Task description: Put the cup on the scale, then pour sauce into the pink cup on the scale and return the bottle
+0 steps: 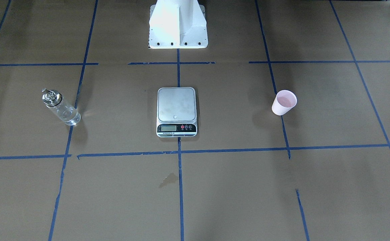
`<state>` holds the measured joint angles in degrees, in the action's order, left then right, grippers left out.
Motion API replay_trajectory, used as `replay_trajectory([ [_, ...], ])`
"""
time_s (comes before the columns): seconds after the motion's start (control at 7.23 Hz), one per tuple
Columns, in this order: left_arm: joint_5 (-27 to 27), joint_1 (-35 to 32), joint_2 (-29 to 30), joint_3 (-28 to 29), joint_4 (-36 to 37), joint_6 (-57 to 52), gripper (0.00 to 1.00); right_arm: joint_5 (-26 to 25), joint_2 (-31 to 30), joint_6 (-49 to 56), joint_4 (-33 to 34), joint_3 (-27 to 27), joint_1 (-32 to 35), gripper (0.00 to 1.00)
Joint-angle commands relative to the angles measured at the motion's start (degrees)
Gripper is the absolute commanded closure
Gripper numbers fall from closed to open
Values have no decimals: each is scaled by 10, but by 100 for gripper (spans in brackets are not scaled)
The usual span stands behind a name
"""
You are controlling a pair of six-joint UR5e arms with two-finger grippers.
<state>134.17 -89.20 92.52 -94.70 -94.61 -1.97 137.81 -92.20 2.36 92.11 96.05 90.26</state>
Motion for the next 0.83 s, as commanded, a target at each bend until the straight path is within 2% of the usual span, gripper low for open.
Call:
replay_trajectory([
  [0.0, 21, 21, 76, -34, -20, 13, 0, 0, 5, -1, 0, 3, 0, 0],
  [0.14, 56, 33, 79, -41, -29, 74, 0, 0, 7, 0, 0, 6, 0, 0],
  [0.42, 56, 95, 77, -68, -53, 115, 0, 0, 6, 0, 0, 5, 0, 0],
  [0.55, 51, 101, 74, -59, -55, 215, 0, -2, 7, -5, 0, 11, 0, 0],
  [0.69, 48, 163, 72, -86, -58, 295, 0, -3, 11, -30, 0, 9, -2, 0],
])
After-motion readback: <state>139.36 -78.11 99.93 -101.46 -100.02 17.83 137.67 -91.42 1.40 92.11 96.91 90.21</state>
